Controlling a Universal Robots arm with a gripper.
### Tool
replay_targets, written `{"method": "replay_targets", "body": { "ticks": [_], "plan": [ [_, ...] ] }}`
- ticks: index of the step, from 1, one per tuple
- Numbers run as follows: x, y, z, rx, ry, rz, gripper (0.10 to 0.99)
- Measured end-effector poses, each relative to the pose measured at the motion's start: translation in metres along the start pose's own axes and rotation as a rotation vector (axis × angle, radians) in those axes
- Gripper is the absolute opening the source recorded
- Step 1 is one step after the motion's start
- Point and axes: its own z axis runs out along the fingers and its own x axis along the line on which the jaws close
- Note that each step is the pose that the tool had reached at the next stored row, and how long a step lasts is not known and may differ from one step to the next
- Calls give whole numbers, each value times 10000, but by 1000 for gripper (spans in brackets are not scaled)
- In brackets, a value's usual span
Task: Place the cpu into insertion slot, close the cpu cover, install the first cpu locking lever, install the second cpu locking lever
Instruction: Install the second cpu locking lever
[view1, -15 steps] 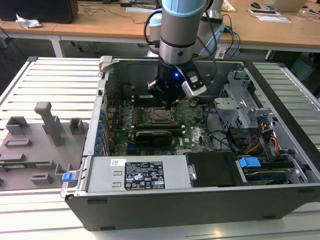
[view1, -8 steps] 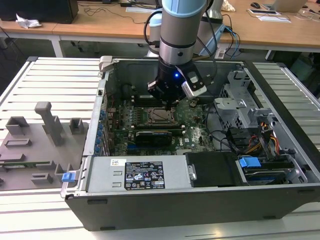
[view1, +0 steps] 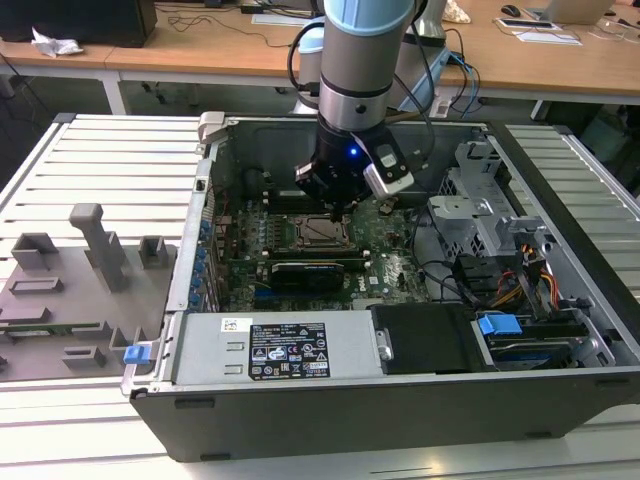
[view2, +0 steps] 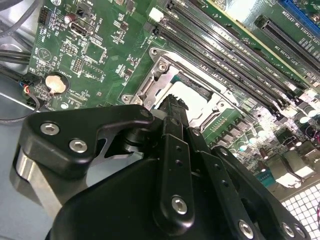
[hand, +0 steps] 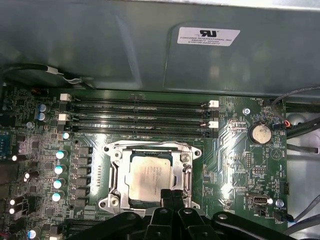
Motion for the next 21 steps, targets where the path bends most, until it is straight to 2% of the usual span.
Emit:
{"method": "replay_targets", "body": {
  "ticks": [21],
  "plan": [
    [3,-90,-10,1,0,0,102]
  ]
}}
